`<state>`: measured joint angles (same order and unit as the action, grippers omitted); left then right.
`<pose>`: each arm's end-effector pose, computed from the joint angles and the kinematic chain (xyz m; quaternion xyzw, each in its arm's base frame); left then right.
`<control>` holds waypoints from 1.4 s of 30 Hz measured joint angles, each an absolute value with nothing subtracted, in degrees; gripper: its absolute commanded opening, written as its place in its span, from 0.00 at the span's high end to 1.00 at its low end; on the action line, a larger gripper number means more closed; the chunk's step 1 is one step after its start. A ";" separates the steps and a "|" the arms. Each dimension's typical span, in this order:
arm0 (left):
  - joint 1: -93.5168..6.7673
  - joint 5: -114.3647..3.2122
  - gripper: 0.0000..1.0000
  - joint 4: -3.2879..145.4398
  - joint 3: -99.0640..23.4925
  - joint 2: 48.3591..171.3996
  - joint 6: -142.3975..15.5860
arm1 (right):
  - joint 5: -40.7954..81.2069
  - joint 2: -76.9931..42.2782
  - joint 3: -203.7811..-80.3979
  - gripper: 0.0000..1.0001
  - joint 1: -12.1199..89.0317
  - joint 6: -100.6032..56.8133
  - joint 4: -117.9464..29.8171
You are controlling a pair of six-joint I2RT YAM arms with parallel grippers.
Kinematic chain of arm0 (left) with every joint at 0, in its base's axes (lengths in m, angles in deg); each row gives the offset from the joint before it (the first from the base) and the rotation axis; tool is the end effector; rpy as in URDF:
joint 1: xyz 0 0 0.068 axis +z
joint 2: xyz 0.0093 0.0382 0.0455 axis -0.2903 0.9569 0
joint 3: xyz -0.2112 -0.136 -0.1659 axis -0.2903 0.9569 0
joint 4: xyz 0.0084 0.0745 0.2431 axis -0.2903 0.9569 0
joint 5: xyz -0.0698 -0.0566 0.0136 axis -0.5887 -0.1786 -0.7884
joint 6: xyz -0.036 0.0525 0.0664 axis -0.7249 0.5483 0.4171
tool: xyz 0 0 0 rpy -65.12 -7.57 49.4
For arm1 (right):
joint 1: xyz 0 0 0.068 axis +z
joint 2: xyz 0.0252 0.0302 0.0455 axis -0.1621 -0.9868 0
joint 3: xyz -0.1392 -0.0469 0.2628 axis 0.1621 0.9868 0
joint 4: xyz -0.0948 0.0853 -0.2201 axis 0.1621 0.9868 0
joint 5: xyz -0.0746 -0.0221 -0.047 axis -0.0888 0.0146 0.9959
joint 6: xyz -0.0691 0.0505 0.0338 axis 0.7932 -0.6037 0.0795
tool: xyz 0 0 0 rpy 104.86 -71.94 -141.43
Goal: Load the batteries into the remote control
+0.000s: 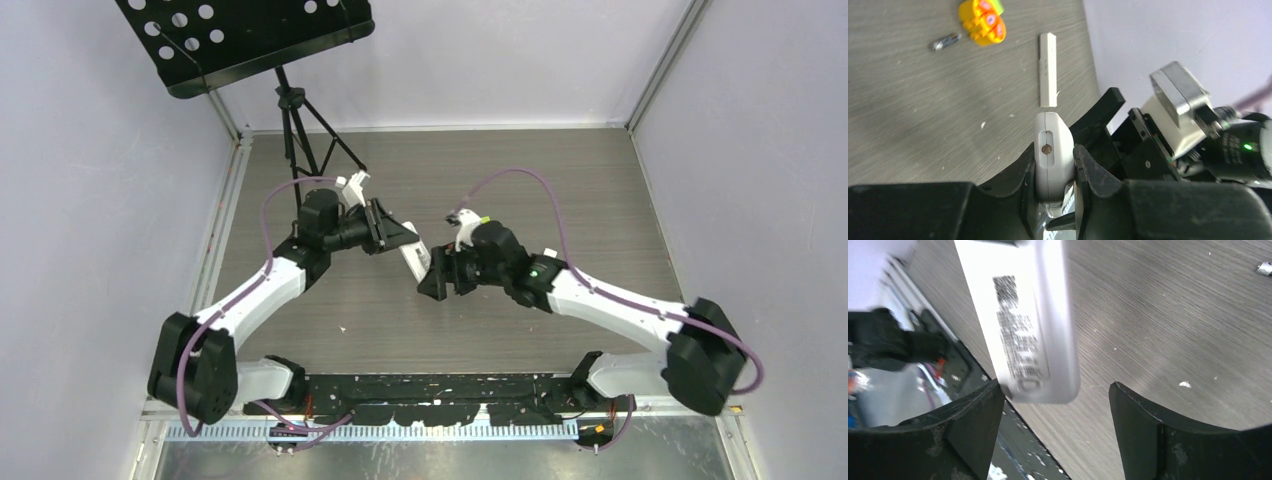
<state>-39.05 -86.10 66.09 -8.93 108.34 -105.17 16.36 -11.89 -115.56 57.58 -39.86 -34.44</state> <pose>0.2586 -0.1613 0.2709 -0.0365 0.8086 -0.5363 0.2391 0.1945 0.2426 0.2524 -0.2248 0.8617 0.3373 0.3052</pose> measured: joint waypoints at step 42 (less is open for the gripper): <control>-31.38 -98.78 0.49 60.16 -14.39 98.02 -119.81 | 13.37 -2.65 -95.60 0.94 51.04 -88.29 -94.20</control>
<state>-31.38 -98.78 60.16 -14.39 98.02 -119.81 13.37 -2.65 -95.60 51.04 -88.29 -94.20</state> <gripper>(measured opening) 0.533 0.318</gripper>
